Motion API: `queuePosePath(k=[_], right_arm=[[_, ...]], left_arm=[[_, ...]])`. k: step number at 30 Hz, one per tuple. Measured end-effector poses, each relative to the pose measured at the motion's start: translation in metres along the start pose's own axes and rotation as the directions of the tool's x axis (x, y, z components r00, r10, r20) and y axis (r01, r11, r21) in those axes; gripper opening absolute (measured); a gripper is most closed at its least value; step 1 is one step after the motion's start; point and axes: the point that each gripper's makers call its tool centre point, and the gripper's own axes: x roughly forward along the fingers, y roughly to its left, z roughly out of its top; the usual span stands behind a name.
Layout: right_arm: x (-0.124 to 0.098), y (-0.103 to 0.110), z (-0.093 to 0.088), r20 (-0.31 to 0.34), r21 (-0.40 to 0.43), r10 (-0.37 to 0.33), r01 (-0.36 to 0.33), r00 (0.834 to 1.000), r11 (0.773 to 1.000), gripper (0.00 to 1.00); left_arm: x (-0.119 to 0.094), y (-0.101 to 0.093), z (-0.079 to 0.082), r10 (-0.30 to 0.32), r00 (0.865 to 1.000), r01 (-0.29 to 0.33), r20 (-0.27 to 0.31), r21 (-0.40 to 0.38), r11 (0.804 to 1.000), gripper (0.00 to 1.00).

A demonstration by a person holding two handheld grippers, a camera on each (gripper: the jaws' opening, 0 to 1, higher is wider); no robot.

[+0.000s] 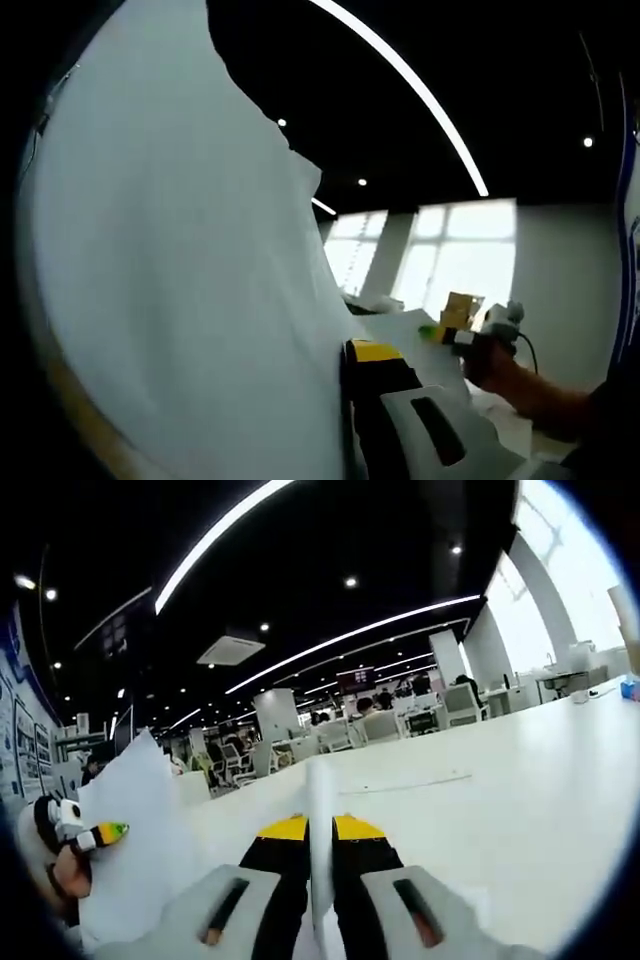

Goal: Organize the stack of printing papers by aligning and flattening the scattered papers on the table

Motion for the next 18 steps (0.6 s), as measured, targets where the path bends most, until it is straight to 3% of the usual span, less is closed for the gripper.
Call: queuePosePath(k=[18], right_arm=[[-0.0028, 0.0061, 0.0051, 0.02, 0.012, 0.01, -0.01, 1.0, 1.0, 0.03]], left_arm=[[-0.0001, -0.0005, -0.0006, -0.003, 1.0, 0.003, 0.0, -0.003, 1.0, 0.07]])
